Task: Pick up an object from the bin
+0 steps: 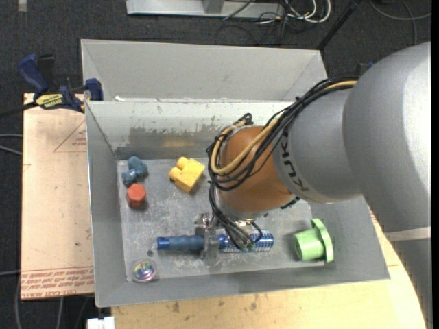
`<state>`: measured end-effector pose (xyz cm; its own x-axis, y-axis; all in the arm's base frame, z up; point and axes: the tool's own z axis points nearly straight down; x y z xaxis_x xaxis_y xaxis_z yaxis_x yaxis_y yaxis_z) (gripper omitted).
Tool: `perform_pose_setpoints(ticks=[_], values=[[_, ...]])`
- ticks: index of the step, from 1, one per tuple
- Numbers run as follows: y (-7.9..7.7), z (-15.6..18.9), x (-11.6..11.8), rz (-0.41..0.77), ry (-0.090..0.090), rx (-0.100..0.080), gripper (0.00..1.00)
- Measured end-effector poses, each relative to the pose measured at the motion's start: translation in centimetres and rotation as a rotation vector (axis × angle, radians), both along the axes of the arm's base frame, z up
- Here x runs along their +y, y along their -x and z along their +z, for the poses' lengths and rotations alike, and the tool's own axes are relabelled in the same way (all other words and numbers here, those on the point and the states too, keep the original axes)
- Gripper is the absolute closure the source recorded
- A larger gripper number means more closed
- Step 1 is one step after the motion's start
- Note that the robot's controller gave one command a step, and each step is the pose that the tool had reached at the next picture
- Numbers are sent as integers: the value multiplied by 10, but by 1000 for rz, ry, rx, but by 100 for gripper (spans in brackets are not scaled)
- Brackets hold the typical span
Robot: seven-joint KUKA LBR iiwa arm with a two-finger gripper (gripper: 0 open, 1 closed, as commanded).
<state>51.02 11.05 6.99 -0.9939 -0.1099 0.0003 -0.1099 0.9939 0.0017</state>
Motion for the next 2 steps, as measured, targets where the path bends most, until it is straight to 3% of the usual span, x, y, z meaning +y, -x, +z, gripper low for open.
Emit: perform_pose_setpoints(ticks=[1,2], values=[[-19,109,-15,37,0,-9,100],[-33,178,-26,50,0,-11,100]])
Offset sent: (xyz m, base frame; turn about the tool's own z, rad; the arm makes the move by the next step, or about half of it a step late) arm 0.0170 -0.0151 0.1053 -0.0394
